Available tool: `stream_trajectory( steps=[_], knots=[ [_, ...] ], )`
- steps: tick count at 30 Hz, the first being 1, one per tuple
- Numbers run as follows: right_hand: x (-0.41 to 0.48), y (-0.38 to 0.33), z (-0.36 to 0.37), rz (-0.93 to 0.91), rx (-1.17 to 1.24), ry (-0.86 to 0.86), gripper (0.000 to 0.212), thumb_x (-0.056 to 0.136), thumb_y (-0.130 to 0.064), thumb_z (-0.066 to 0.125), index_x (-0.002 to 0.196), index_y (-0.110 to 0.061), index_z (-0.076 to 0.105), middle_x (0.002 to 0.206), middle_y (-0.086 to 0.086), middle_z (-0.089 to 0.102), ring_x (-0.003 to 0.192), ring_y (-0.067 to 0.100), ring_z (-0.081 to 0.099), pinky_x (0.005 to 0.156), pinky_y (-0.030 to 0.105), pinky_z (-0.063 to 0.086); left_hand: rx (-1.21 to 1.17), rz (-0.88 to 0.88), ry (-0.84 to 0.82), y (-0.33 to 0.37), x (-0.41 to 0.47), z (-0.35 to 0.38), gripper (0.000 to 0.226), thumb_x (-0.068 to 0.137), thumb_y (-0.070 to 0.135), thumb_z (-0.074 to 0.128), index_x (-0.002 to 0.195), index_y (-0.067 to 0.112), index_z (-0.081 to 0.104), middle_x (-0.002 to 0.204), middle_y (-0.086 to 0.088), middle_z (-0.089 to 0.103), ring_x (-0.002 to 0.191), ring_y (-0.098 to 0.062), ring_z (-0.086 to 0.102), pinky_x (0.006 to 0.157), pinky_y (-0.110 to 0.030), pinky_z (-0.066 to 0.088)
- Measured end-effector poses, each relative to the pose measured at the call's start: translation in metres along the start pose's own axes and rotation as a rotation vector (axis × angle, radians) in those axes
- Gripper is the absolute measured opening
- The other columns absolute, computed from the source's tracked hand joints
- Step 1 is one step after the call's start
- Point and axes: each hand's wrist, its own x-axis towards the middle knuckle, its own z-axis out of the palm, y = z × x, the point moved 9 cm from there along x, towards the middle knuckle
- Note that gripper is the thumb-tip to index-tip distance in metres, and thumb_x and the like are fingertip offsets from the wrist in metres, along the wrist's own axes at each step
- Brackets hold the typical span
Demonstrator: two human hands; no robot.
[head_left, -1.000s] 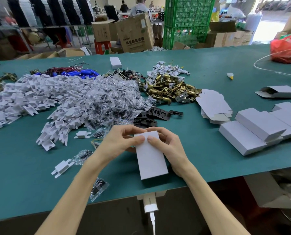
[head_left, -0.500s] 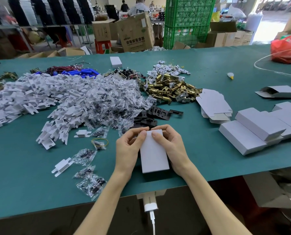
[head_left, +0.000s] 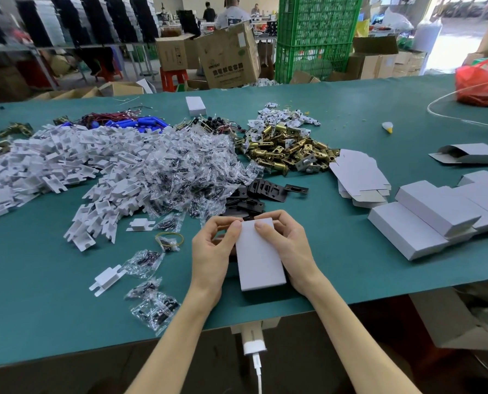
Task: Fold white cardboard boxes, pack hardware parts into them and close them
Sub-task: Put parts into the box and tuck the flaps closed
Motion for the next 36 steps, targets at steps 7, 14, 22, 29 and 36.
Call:
stream_trajectory(
  steps=[7, 14, 22, 29, 36],
  knots=[
    [0.004, -0.005, -0.007, -0.002, -0.194, 0.067, 0.009, 0.095, -0.028, 0.071, 0.1, -0.021, 0.069, 0.098, 0.001, 0.071, 0.078, 0.014, 0.07, 0.059, 0.032, 0.057, 0.007, -0.014, -0.008, -0.004, 0.002, 0.003, 0.017, 0.104, 0.022, 0.063, 0.096, 0.019, 0.078, 0.094, -0.003, 0.078, 0.083, -0.016, 0.07, 0.072, -0.034, 0.059],
    [0.009, -0.027, -0.038, -0.046, -0.506, 0.091, 0.004, 0.094, -0.03, 0.071, 0.097, -0.027, 0.071, 0.104, -0.007, 0.07, 0.083, 0.019, 0.068, 0.068, 0.032, 0.054, 0.174, 0.024, -0.234, -0.002, -0.003, 0.023, 0.02, 0.101, 0.013, 0.066, 0.116, 0.019, 0.078, 0.109, 0.007, 0.079, 0.104, -0.009, 0.073, 0.089, -0.02, 0.054],
    [0.001, -0.042, -0.02, -0.1, -1.178, -0.004, 0.039, 0.103, -0.026, 0.056, 0.14, -0.015, 0.056, 0.144, 0.001, 0.053, 0.137, 0.023, 0.04, 0.112, 0.03, 0.034, 0.338, 0.104, -0.243, 0.0, -0.002, 0.028, 0.026, 0.103, 0.011, 0.062, 0.122, 0.022, 0.075, 0.116, 0.014, 0.076, 0.112, -0.004, 0.068, 0.1, -0.026, 0.052],
    [-0.043, -0.037, 0.059, -0.197, -0.656, -0.097, 0.048, 0.1, -0.009, 0.056, 0.147, -0.013, 0.051, 0.154, -0.005, 0.046, 0.145, 0.003, 0.035, 0.119, 0.016, 0.026, 0.176, 0.08, -0.065, -0.005, 0.005, 0.008, 0.032, 0.1, -0.007, 0.053, 0.105, 0.015, 0.075, 0.098, 0.001, 0.079, 0.095, -0.016, 0.074, 0.082, -0.023, 0.058],
    [-0.034, -0.007, 0.037, -0.056, -0.619, -0.018, 0.06, 0.106, -0.028, 0.053, 0.159, -0.014, 0.03, 0.165, -0.003, 0.028, 0.151, 0.006, 0.024, 0.124, 0.023, 0.019, 0.027, 0.046, 0.085, -0.017, 0.011, -0.009, 0.034, 0.101, -0.012, 0.044, 0.1, 0.007, 0.073, 0.098, -0.005, 0.078, 0.101, -0.019, 0.075, 0.089, -0.024, 0.058]
  ],
)
